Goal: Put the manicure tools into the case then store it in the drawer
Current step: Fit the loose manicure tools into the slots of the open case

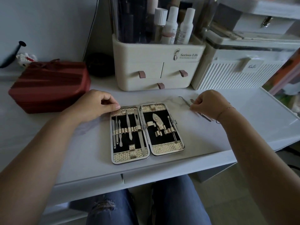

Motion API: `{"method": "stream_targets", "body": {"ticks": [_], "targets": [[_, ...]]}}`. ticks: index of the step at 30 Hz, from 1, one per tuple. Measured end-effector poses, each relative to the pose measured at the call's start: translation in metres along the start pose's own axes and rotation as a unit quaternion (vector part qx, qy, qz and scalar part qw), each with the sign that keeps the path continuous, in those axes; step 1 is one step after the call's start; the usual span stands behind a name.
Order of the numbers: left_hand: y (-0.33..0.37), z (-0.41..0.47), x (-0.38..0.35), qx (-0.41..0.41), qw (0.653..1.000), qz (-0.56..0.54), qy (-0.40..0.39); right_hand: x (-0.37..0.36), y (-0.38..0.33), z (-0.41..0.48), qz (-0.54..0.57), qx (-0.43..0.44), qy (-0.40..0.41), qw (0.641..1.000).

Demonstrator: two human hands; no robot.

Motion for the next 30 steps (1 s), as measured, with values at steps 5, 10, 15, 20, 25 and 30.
{"method": "stream_targets", "body": {"ticks": [5,10,15,20,25,30], "targets": [[-0.001,0.0,-0.001,0.0,1.0,-0.006,-0.003,0.0,-0.008,0.0,-0.018,0.021,0.004,1.0],[-0.001,0.0,0.0,0.005,1.0,-0.008,0.0,0.0,-0.014,-0.001,-0.024,0.047,0.006,0.999],[-0.001,-0.001,-0.001,0.01,1.0,-0.019,-0.006,0.001,-0.022,-0.001,-0.041,0.093,-0.002,0.995],[0.0,-0.001,-0.001,0.009,1.0,-0.018,-0.005,0.0,-0.022,0.003,-0.021,0.1,-0.014,0.995],[0.0,-0.001,-0.001,0.011,1.0,-0.015,-0.008,0.006,-0.017,-0.002,0.084,0.09,-0.02,0.992],[-0.003,-0.001,-0.001,0.02,1.0,-0.021,-0.009,0.01,-0.05,-0.019,0.309,0.146,-0.075,0.937]]}}
Point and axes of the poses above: each hand's wrist, its own z-axis towards the middle knuckle, its own x-axis out of the back of the hand, y = z × x, the point moved 8 cm from there along z, towards the middle knuckle, and after that the axes turned 8 degrees about -y, right-handed, at the moved point
